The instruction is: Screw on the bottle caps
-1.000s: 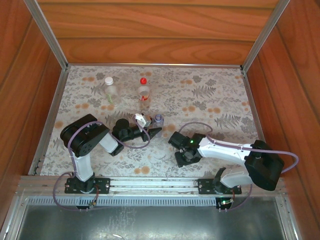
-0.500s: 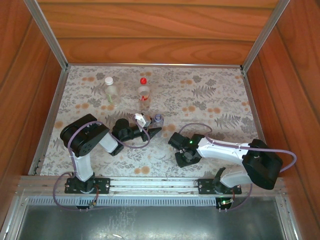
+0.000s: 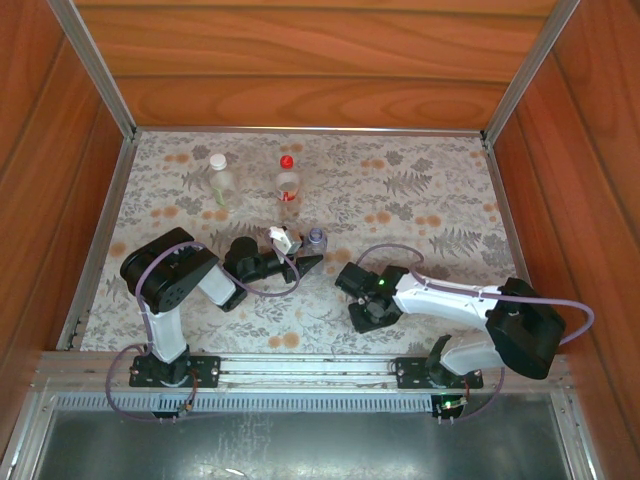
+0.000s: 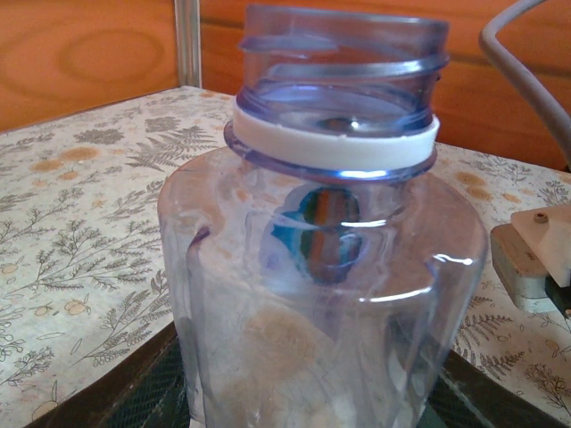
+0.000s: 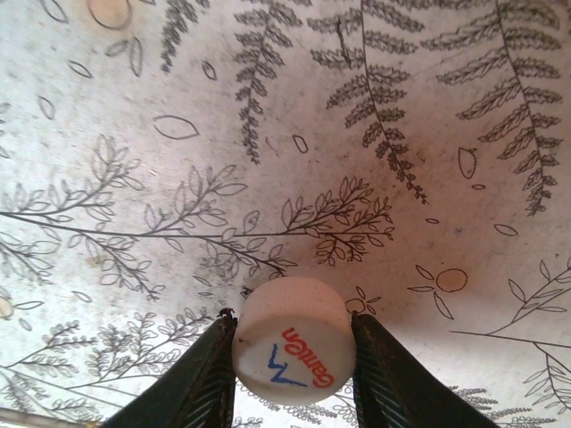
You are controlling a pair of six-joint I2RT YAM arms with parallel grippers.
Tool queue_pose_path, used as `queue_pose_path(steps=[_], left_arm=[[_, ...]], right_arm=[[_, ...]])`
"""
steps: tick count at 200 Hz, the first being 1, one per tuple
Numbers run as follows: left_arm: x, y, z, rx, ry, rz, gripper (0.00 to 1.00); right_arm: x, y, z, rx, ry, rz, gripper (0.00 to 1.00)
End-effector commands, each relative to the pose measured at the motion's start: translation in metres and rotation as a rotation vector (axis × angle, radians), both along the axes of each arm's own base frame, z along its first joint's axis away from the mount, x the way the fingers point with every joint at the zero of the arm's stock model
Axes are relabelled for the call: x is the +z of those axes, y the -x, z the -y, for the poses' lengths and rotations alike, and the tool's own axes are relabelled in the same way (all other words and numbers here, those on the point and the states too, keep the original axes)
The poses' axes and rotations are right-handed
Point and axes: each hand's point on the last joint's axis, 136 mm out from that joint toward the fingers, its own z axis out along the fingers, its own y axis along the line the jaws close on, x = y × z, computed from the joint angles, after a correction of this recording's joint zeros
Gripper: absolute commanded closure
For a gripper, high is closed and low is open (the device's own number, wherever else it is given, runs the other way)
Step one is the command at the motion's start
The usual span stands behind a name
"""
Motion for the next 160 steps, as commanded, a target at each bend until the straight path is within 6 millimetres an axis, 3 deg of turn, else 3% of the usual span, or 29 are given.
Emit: queue_pose_path(steps=[1,88,160], left_arm=[[-0.012,0.002,-0.001,-0.013,-0.021,-0.026,0.43],[-0.018,0.004,-0.005,-0.008,-0.040,-0.027,0.43],[-0.025,0.006,-0.007,-0.010,-0.058,-0.029,0.43]], right_arm=[[0.013,-0.006,-0.005,0.017,-0.009,0.030,0.63],[0.084,-0.040,-0.042,0.141,-0.076,0.016,0.62],[0.153,-0.088,-0.057,0.242,-0.101,0.039,0.61]])
